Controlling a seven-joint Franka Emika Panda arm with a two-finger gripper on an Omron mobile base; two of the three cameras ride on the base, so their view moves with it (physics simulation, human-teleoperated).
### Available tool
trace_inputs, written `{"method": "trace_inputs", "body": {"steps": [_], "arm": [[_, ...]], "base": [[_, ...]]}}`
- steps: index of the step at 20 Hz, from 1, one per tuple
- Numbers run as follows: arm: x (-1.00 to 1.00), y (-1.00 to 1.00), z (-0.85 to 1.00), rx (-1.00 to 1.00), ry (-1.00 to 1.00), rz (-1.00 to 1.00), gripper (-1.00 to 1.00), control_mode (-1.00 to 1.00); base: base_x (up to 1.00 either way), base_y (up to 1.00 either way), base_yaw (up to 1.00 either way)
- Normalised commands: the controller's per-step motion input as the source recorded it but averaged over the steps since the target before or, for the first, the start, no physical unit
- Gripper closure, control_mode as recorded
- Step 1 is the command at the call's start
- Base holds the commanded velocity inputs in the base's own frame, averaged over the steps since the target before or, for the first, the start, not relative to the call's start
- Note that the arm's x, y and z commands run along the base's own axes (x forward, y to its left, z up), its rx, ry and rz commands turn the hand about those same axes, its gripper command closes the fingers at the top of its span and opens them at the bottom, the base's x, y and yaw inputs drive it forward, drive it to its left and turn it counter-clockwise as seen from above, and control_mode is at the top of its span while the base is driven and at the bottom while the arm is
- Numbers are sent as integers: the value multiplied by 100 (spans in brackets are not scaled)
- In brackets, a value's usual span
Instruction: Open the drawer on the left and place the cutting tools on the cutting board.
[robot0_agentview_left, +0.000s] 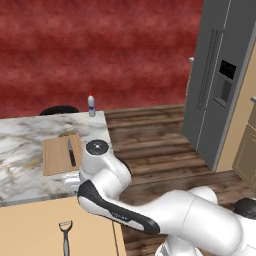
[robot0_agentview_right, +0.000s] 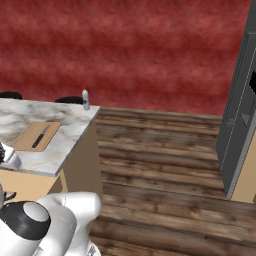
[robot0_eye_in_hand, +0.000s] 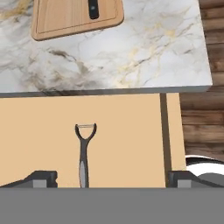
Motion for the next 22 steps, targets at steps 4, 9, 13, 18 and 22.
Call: {"method": "trace_inputs", "body": {"steps": [4, 9, 13, 18, 22], "arm": [[-11, 13, -17, 0, 3, 2, -100, -100], [-14, 48, -34, 0, 2, 9, -100, -100], [-8, 61, -38, 0, 5, 9, -100, -100], [0, 32, -30, -2, 1, 10, -100, -100], [0, 25, -47, -4, 1, 11, -100, -100]], "base": [[0, 0, 0], [0, 0, 0], [0, 0, 0], [0, 0, 0], [0, 0, 0]]}}
